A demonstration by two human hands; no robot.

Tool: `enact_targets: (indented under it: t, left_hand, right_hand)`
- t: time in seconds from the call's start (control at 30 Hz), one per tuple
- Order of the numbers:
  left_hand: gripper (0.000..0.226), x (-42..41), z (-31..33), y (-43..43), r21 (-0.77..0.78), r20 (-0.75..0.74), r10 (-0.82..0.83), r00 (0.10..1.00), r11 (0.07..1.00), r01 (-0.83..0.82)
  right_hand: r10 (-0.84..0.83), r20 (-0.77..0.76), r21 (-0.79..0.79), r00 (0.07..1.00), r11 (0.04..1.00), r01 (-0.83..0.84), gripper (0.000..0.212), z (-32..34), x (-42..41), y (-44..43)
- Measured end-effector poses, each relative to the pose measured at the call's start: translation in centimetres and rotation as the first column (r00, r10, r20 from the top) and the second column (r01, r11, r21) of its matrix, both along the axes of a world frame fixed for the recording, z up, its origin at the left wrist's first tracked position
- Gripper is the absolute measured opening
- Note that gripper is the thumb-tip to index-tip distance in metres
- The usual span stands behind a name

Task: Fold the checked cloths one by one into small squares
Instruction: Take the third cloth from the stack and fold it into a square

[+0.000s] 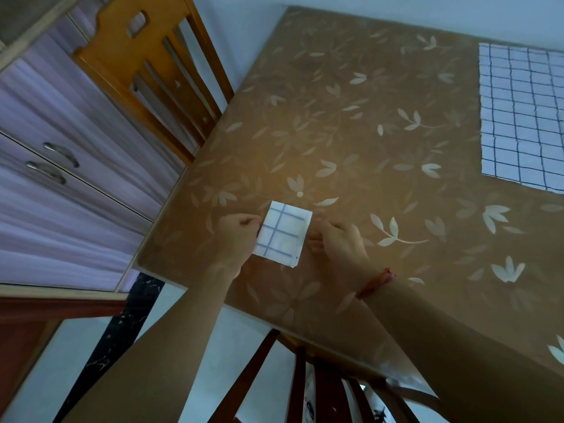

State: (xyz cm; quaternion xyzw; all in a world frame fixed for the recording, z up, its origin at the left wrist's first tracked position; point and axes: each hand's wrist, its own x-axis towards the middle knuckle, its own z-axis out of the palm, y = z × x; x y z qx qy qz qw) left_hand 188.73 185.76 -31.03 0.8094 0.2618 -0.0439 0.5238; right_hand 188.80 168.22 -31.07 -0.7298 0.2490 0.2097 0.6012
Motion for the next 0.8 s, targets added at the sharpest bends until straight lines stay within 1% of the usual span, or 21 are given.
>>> enact_targets:
  t: [0.07,0.13,0.37,0.57,0.67,0.8]
  left_hand:
    - [0.019,0.2,0.1,0.0,-0.054,-0.020,0.020,1.000,0.998,-0.021]
    - [0.019,0.4,0.0,0.0,-0.083,-0.036,0.021,0.999,0.996,-0.024]
    - [0.018,0.6,-0.8,0.3,-0.103,-0.087,0.013,0.996,0.994,-0.022]
    - [0.020,0.5,-1.1,0.2,-0.122,-0.083,0.021,0.996,0.992,-0.031]
    - [0.020,0.7,-1.2,0.2,-0.114,-0.081,0.013,0.997,0.993,-0.022]
    - [0.022,1.0,-1.2,0.2,-0.091,-0.075,-0.003,0.997,0.996,-0.004]
  right_hand:
    - [-0.080,-0.037,0.109,0.996,0.991,0.084,0.031,0.1,0.0,0.1]
    - [-0.102,-0.043,0.145,0.994,0.983,0.108,0.026,0.3,0.1,0.2]
    - [-0.114,-0.066,0.183,0.991,0.975,0.125,0.024,0.6,0.2,0.4]
    - [-0.125,-0.071,0.182,0.990,0.974,0.136,0.022,0.6,0.7,0.3]
    - [-0.106,-0.071,0.185,0.992,0.976,0.118,0.025,0.3,0.6,0.2]
    - [-0.118,-0.088,0.198,0.989,0.971,0.134,0.034,-0.2,0.3,0.4]
